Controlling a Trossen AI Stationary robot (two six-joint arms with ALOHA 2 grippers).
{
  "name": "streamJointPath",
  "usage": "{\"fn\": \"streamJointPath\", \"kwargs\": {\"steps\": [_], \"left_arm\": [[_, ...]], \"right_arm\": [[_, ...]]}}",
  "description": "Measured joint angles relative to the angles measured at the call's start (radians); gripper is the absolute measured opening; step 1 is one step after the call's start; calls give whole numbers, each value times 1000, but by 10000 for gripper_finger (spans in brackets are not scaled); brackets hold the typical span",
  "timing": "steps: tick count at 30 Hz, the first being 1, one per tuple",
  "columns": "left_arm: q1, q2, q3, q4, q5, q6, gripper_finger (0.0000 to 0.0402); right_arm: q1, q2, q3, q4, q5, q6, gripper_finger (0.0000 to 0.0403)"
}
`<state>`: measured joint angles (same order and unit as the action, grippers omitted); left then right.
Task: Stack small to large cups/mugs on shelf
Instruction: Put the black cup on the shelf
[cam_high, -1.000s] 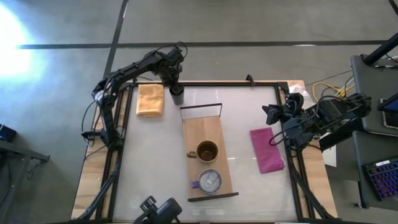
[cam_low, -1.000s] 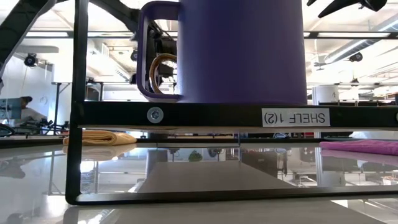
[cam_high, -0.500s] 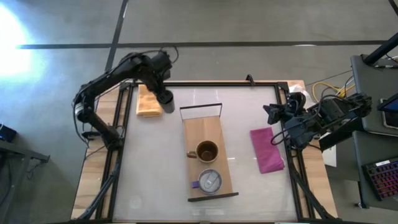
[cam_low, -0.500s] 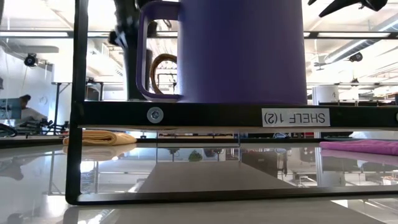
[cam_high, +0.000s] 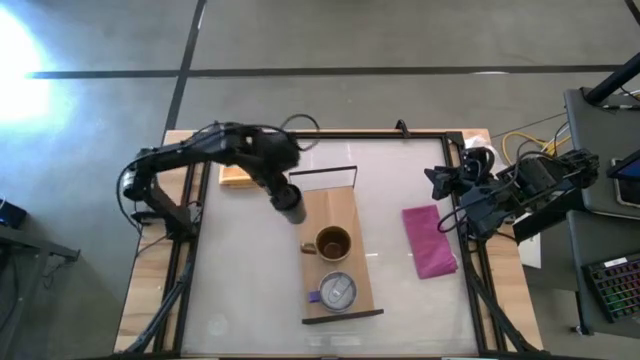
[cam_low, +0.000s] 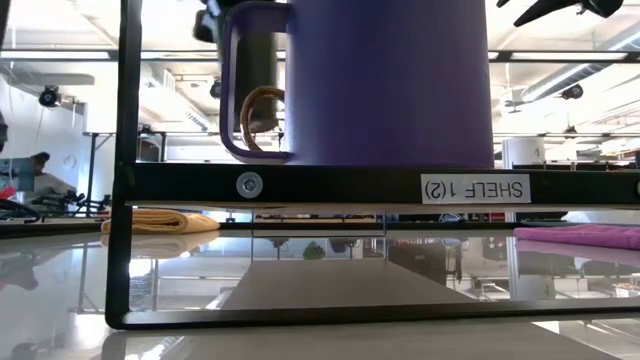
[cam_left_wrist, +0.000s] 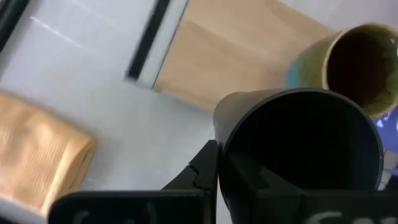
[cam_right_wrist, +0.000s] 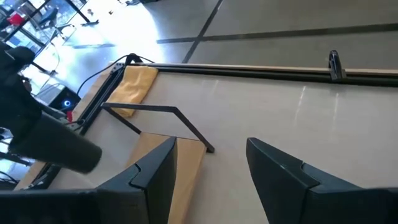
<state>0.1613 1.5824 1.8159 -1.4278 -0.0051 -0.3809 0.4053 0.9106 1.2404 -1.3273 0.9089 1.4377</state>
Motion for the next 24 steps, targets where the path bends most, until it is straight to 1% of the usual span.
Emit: {"fn": "streamJointPath", "kwargs": {"steps": [3, 8, 11, 15, 17, 20, 24], "left_arm": [[-28, 73, 63, 12, -50, 12, 0], [-20, 214, 209, 15, -104, 77, 0], [-5, 307, 309, 16, -95, 125, 0], [22, 406, 408, 8, -29, 186, 0], [40, 445, 428, -2, 4, 207, 0], [66, 479, 423, -26, 6, 215, 0], [89, 483, 402, -37, 8, 243, 0]], "right_arm": [[0, 1, 0, 0, 0, -6, 187], [0, 2, 0, 2, -6, -5, 187], [0, 2, 0, 2, -16, -2, 187], [0, 2, -1, 3, -27, 1, 187], [0, 4, -1, 4, -27, 2, 187], [0, 8, -1, 7, -29, 2, 187], [0, 9, -1, 8, -49, 5, 187]]}}
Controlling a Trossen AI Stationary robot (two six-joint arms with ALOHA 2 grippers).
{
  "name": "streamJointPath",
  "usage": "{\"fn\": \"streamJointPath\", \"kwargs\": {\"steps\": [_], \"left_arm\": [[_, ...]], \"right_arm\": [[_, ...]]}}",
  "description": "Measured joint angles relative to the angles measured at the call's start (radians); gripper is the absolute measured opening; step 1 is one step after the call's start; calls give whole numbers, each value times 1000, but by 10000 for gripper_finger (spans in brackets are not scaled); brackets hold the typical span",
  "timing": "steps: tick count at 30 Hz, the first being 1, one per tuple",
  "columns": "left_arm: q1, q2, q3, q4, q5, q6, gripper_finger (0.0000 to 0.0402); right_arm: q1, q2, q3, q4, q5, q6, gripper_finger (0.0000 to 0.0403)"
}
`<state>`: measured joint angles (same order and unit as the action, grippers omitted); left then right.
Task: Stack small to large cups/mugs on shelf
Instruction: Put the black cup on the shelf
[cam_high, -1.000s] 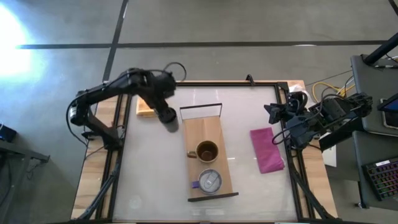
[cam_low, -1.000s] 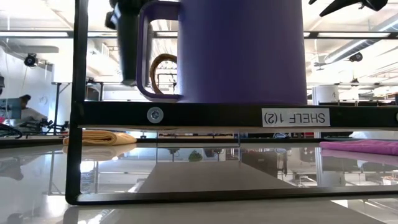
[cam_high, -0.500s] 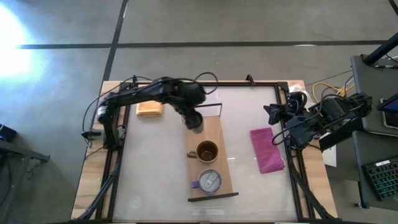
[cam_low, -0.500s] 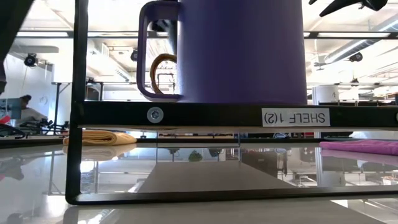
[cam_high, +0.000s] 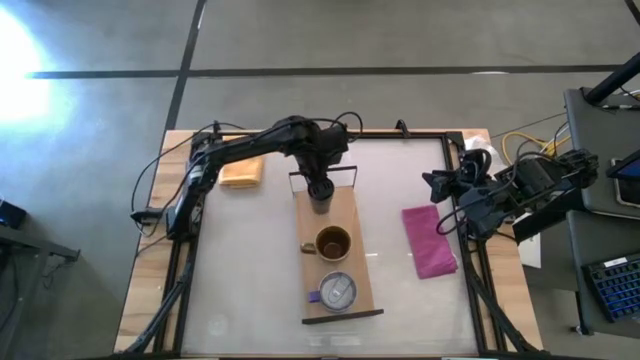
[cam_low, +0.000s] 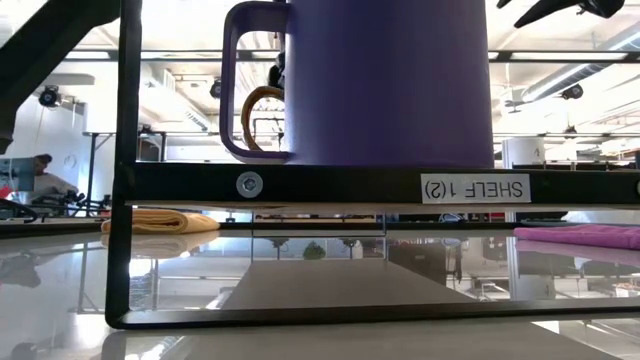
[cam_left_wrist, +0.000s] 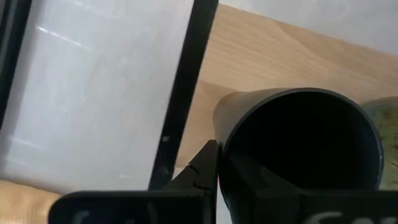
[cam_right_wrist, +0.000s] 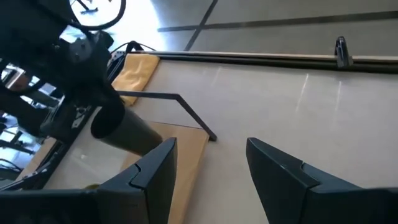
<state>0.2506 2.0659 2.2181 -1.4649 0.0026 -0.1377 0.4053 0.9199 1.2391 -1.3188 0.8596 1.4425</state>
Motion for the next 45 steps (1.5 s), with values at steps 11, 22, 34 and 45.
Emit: {"fn": "streamJointPath", "kwargs": {"steps": [11, 22, 34, 45], "left_arm": [[12, -2, -15, 68, 111, 22, 0], [12, 0, -79, 105, 94, 16, 0], [7, 0, -90, 128, 51, -6, 0], [0, 0, -91, 140, 52, -14, 0]], "right_arm": [[0, 0, -5, 0, -3, 3, 187], [0, 0, -9, -1, -2, -2, 187], [0, 0, -11, -13, 1, -12, 187], [0, -1, -12, -20, 1, -14, 187]]}}
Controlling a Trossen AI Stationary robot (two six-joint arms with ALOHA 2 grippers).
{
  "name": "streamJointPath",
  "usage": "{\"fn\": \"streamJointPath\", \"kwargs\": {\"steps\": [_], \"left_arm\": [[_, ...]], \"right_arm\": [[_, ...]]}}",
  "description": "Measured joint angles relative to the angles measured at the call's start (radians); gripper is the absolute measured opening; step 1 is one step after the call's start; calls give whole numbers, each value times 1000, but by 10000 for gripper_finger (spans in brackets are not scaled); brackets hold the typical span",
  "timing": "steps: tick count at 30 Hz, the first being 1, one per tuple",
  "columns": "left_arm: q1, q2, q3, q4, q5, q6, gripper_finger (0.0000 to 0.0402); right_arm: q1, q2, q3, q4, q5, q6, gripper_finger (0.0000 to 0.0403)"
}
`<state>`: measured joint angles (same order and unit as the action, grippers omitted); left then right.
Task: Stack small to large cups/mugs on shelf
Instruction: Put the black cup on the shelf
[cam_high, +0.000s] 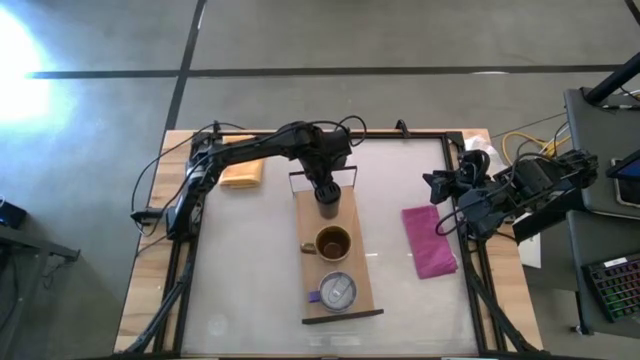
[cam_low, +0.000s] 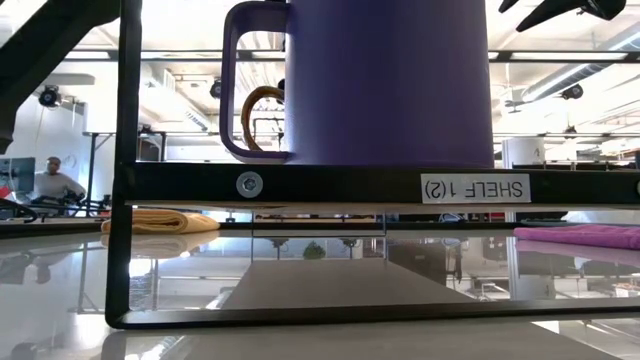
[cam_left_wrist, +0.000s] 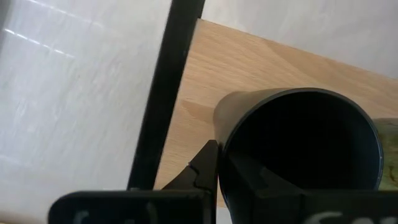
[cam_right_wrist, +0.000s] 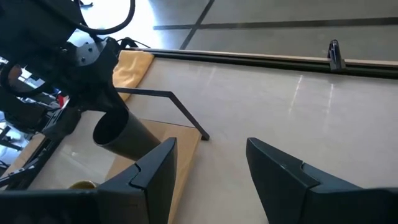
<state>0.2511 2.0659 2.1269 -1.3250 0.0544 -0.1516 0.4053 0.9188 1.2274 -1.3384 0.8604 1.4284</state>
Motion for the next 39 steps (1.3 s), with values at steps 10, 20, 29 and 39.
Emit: {"fn": "streamJointPath", "kwargs": {"steps": [10, 20, 29, 39], "left_arm": [[-14, 0, 0, -2, 14, -3, 0], [-16, 0, 0, -16, 14, -2, 0], [-18, 0, 0, -19, 13, 1, 0], [-20, 0, 0, -12, 13, 2, 19]], "right_arm": [[0, 0, 0, -16, -3, 8, 187], [0, 0, 0, -16, -4, 19, 187], [0, 0, 0, -18, -4, 19, 187], [0, 0, 0, -19, -4, 13, 187]]}}
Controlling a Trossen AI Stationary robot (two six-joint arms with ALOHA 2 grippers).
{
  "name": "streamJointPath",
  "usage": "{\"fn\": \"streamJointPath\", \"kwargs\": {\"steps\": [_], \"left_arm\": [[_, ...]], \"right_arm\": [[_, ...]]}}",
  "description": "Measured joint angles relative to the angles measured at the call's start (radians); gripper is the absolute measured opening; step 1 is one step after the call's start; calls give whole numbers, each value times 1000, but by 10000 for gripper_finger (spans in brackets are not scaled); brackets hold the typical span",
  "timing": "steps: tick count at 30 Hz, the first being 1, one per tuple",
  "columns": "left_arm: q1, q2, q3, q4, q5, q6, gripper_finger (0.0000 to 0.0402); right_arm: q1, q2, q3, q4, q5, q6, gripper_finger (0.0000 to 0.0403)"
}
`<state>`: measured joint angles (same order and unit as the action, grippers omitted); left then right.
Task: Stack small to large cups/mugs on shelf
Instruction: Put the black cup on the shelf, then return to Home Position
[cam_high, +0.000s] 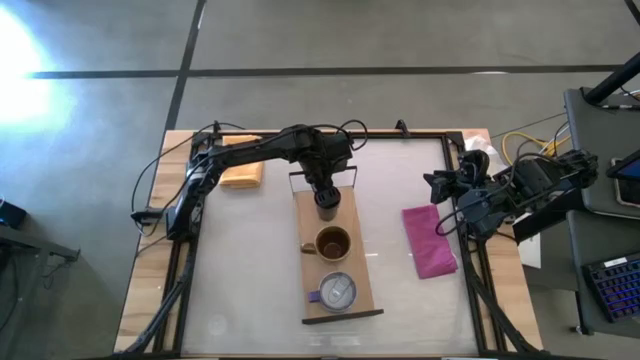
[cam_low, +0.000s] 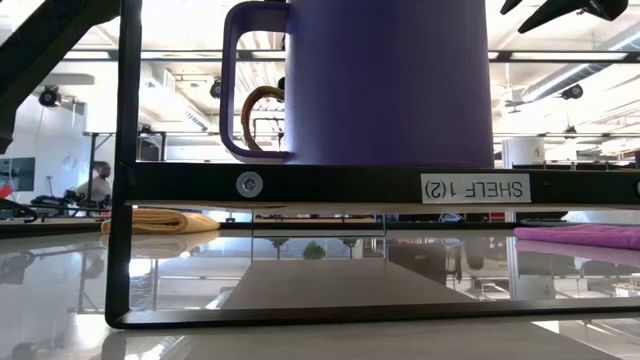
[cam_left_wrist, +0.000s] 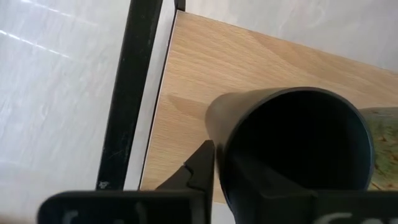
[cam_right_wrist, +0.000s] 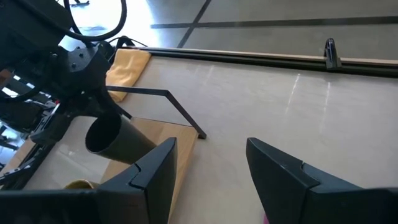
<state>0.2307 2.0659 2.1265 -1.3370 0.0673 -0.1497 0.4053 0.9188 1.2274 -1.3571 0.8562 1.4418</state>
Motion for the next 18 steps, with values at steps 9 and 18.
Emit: {"fn": "streamJointPath", "kwargs": {"steps": [9, 18], "left_arm": [[-3, 0, 5, -1, 0, 0, 68], [-2, -58, 18, -7, -51, -1, 80]], "right_arm": [[0, 0, 0, 0, 0, -2, 187], [0, -2, 0, 0, -2, -2, 187]]}}
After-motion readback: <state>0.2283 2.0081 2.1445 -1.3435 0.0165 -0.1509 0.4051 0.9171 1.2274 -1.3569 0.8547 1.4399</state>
